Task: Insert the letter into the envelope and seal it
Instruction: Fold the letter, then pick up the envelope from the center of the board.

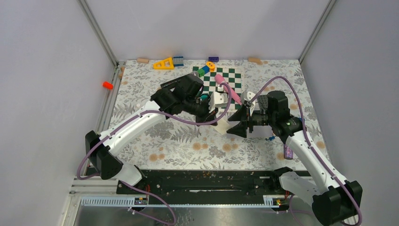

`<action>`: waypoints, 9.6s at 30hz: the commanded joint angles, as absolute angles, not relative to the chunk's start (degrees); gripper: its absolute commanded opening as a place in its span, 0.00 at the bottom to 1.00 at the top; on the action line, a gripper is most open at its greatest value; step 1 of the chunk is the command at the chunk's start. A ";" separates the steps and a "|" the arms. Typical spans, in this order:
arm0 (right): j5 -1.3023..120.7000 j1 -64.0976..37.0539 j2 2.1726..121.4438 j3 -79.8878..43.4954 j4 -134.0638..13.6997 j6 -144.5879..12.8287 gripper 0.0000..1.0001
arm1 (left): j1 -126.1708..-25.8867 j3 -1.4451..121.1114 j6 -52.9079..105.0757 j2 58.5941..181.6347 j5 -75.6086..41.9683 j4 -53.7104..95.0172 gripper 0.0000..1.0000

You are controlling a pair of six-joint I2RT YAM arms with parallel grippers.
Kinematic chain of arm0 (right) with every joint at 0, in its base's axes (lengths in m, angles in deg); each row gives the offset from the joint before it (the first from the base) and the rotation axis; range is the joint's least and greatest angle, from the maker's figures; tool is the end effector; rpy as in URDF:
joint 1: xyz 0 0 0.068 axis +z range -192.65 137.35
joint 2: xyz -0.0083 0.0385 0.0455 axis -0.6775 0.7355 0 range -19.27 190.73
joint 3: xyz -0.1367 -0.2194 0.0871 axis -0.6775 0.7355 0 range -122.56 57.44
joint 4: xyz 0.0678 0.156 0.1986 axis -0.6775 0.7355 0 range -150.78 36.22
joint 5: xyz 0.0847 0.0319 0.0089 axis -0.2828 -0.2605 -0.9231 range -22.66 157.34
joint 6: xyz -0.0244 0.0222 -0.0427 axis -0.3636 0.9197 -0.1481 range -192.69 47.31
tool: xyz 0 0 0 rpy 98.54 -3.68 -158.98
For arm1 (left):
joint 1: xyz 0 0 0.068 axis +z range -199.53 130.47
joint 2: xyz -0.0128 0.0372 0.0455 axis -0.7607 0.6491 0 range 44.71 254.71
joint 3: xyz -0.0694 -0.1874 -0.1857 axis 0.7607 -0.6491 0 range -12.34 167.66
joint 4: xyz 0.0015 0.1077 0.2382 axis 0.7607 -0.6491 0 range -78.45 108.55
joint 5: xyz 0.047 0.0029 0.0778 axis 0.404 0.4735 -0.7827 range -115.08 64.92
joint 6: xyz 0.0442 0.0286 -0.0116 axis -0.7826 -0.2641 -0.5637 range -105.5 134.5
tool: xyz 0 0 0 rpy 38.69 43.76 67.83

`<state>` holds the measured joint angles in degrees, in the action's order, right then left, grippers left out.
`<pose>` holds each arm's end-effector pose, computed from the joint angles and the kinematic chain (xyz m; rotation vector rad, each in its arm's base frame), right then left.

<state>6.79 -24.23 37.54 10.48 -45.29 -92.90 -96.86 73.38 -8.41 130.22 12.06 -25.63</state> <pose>0.1893 0.0958 0.3124 -1.2157 1.4702 1.0268 0.1996 -0.2483 0.3665 1.6027 1.7040 -0.9685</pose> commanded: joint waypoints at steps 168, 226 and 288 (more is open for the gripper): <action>1.86 -23.56 45.84 -3.11 -49.14 -66.93 0.00 | -74.44 40.76 53.77 121.59 29.55 58.88 0.89; 10.81 -27.09 42.51 14.30 -94.43 -35.58 0.82 | -81.12 35.50 74.15 125.47 25.49 80.60 0.00; 52.86 -53.08 41.85 7.79 -45.00 -70.52 0.00 | -97.25 26.62 73.49 142.11 2.35 65.87 0.95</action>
